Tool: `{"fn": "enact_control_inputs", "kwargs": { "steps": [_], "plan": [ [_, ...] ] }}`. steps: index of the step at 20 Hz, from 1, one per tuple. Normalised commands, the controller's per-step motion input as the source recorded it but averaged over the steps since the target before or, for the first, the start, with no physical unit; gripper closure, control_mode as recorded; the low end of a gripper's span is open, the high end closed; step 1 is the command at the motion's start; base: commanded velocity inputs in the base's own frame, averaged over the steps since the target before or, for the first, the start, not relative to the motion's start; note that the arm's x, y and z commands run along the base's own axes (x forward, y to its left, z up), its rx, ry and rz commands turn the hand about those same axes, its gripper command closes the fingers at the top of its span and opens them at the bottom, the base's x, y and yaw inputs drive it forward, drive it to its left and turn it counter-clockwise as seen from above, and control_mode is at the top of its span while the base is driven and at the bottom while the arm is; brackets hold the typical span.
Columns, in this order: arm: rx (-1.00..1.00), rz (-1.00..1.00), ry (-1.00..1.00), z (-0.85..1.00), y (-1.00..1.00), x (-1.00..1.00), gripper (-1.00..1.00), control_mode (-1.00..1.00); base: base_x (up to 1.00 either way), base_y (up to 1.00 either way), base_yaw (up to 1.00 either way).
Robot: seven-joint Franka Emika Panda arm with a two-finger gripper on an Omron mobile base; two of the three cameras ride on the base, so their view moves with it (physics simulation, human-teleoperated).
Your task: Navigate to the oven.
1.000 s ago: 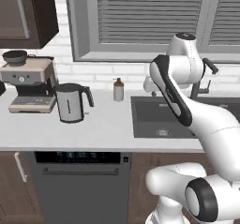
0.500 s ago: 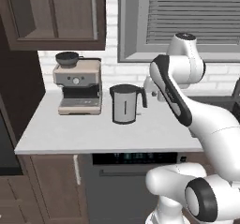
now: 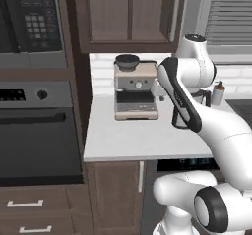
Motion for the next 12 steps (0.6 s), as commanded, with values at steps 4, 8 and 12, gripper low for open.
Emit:
{"fn": "enact_control_inputs", "kwargs": {
  "steps": [4,8,12],
  "plan": [
    [0.00,0.00,0.00,0.00,0.00,0.00,-1.00,1.00,-0.20,1.00,-0.04],
    [0.00,0.00,0.00,0.00,0.00,0.00,-1.00,1.00,-0.63,0.54,-0.03],
    [0.00,0.00,0.00,0.00,0.00,0.00,-1.00,1.00,-0.85,0.00,-0.08]
  ]
}}
